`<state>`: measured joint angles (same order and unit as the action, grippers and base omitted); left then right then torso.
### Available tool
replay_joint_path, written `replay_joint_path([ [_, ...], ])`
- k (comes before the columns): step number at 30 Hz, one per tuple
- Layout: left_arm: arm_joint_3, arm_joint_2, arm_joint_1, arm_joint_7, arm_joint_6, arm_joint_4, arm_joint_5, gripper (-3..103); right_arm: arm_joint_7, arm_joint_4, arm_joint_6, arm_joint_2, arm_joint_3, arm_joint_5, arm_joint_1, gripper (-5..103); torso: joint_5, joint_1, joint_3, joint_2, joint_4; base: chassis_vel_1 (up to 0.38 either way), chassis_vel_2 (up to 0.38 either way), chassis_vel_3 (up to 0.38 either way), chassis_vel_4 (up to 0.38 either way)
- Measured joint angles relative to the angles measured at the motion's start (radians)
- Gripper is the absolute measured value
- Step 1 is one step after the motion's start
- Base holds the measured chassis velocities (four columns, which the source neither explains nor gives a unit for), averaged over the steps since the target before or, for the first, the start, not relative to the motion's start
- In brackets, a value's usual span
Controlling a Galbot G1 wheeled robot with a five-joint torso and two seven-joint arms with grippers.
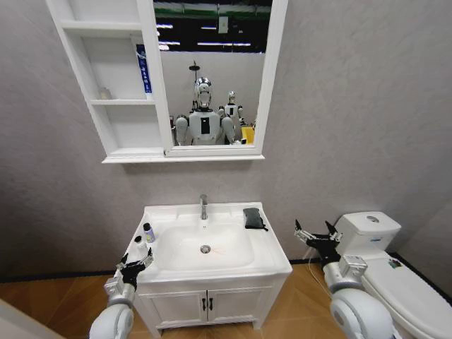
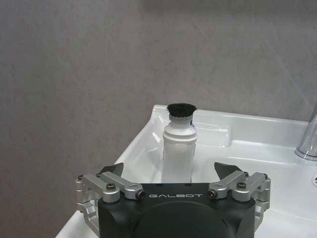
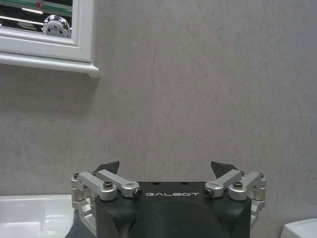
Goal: Move facial cleanser and shampoo from washbasin to cabinet, then wipe washbasin with towel.
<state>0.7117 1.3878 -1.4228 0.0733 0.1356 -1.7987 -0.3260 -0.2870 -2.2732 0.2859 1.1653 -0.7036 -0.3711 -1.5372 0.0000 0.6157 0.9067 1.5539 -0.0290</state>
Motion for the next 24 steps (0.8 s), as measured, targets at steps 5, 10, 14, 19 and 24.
replay_joint_path([
  [5,-0.009,-0.001,0.050,0.000,0.000,0.046,0.009,100,0.001,0.008,-0.012,-0.012,-0.003,0.004,-0.005,100,0.0000,0.000,0.000,0.000,0.0001,0.000,0.000,0.000,0.000],
  [10,-0.025,0.003,0.093,0.002,0.005,0.070,0.014,101,-0.002,0.002,-0.012,-0.037,-0.010,-0.002,-0.012,100,-0.0001,0.000,0.000,0.000,-0.0001,0.000,0.000,0.000,0.000],
  [14,-0.032,0.009,0.109,0.011,0.005,0.079,0.027,87,-0.002,0.002,-0.012,-0.062,-0.010,-0.006,-0.014,100,-0.0001,0.000,0.000,0.000,-0.0001,0.000,0.000,0.000,0.000],
  [19,-0.028,0.012,0.105,0.013,0.005,0.075,0.032,70,-0.003,0.009,-0.013,-0.074,-0.010,-0.011,-0.004,100,0.0000,0.000,0.000,0.000,-0.0001,0.000,0.000,0.000,0.000],
  [24,-0.018,0.008,0.100,0.012,0.001,0.071,0.033,49,-0.003,0.017,-0.020,-0.061,-0.002,-0.006,0.005,100,0.0000,0.000,0.000,0.000,0.0001,0.000,0.000,0.000,0.000],
])
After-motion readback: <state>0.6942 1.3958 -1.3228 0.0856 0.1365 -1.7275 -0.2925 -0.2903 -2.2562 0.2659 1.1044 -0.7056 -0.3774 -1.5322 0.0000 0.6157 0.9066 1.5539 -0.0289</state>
